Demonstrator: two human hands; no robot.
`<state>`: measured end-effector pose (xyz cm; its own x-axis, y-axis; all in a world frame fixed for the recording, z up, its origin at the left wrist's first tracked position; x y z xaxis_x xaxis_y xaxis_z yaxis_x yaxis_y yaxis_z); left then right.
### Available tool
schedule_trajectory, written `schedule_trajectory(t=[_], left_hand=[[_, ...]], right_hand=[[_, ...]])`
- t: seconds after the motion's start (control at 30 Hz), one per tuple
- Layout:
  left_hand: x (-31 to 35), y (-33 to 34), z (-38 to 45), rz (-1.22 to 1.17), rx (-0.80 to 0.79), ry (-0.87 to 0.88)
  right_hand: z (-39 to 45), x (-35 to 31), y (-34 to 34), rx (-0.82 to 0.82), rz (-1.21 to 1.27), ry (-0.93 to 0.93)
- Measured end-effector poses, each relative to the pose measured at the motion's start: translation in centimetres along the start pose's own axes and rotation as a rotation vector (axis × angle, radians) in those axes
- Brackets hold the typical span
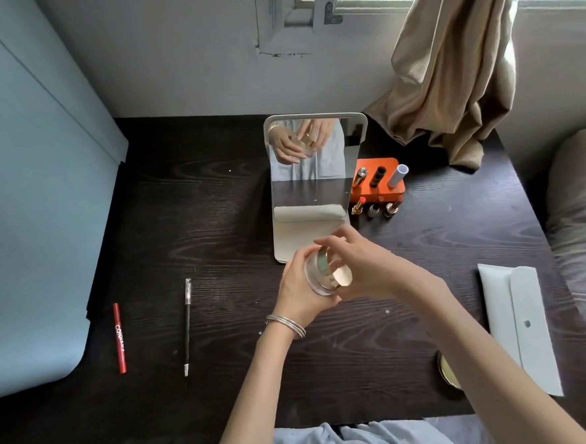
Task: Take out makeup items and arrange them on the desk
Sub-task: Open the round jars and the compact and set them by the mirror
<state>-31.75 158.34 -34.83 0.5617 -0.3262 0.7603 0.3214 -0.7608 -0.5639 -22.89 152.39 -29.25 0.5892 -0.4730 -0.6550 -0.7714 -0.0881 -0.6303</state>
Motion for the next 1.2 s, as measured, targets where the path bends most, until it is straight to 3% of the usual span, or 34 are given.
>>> schedule_trajectory(t=[0.23,0.37,0.5,0.8,1.03,1.2], left_hand=[[-2.9,-4.0,0.1,-0.139,0.137,-0.009],[-5.5,-6.4,0.8,-0.212,0.208,-0.054],[-8.0,-8.8,2.0,-0.263,0.28,-0.089],[-11.7,-11.2,5.7,-0.366,0.284,-0.064],[-13.7,-12.1,7.9,-0.166,0.283,-0.078],[-15.3,-11.7,9.8,0.094,0.287,-0.187]], right_hand=[[2.2,-0.9,-0.2,0.1,0.262,-0.08],[4.1,-1.2,0.1,0.264,0.36,-0.126],[6.6,-0.7,1.2,0.422,0.441,-0.024],[10.8,-1.7,3.8,0.419,0.603,-0.025],[13.6,0.6,5.2,0.485,0.644,0.089],[15.5,2.1,7.1,0.532,0.408,0.197]])
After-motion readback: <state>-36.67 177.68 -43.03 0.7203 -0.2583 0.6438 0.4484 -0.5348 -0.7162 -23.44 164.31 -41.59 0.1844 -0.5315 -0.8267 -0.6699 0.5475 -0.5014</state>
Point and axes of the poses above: each hand's wrist, its own z-axis towards the middle knuckle, its own y-axis out of the palm, x = y × z, the point moved 6 cm from there along z, towards the middle knuckle, and after that the axes turned 12 degrees about z, right-handed, at the moved point
